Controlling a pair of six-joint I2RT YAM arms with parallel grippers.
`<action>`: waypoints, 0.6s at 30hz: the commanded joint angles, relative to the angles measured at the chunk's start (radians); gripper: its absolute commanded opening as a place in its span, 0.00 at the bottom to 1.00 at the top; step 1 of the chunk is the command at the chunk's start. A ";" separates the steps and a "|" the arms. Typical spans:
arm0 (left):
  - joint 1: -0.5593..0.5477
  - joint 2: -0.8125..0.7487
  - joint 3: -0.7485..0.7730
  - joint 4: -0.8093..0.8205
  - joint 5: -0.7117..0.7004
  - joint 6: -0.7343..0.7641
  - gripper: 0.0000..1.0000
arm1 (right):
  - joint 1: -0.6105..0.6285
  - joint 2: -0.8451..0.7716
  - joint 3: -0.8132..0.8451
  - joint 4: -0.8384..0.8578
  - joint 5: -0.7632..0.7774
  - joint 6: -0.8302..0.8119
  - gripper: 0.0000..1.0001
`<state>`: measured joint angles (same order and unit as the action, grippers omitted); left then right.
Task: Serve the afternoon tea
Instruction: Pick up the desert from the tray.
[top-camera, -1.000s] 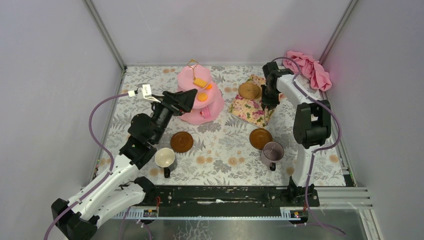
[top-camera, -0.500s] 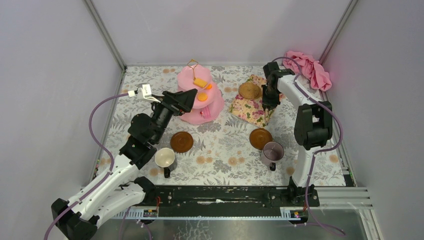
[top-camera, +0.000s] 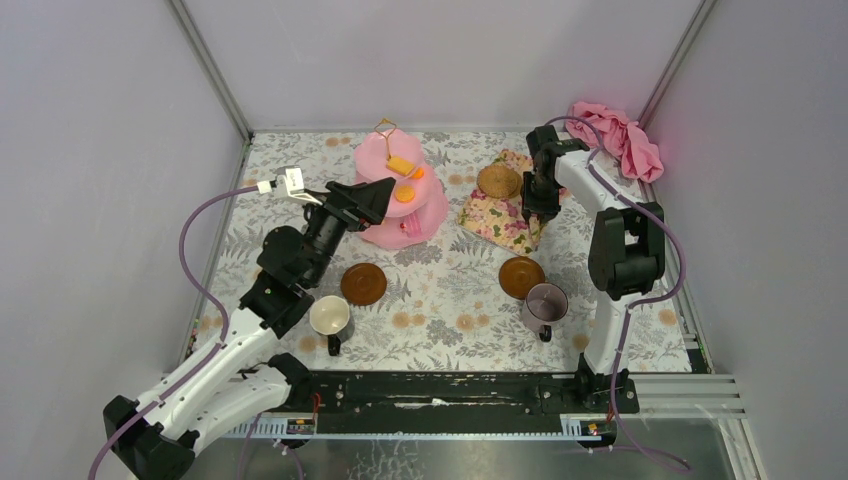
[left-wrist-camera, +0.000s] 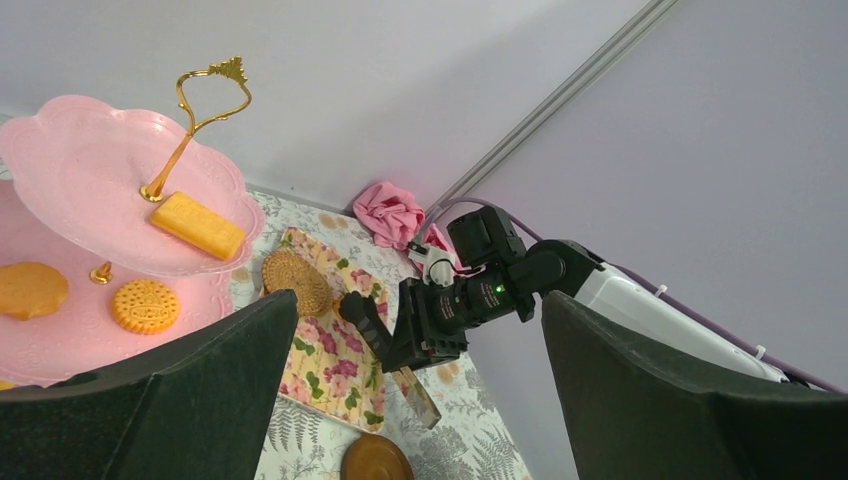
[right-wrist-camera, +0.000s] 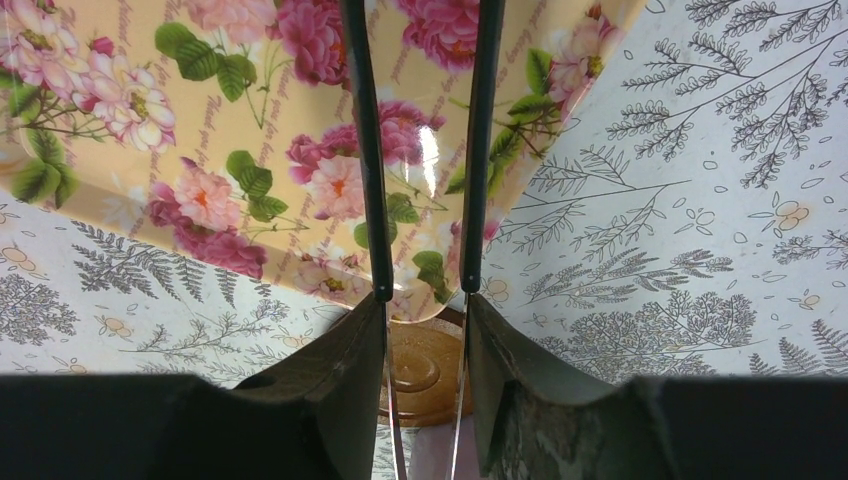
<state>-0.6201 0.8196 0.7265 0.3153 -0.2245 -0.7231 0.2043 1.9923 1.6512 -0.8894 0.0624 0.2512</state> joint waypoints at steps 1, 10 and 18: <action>0.012 -0.016 0.013 0.020 0.006 0.009 1.00 | -0.009 -0.026 0.009 -0.025 0.003 0.005 0.41; 0.018 -0.015 0.015 0.019 0.012 0.008 1.00 | -0.024 0.003 0.010 -0.022 0.005 0.003 0.41; 0.020 -0.003 0.017 0.027 0.021 0.001 1.00 | -0.028 0.022 0.016 -0.020 -0.003 -0.003 0.42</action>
<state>-0.6075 0.8143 0.7265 0.3149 -0.2165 -0.7235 0.1818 2.0010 1.6512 -0.8944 0.0624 0.2543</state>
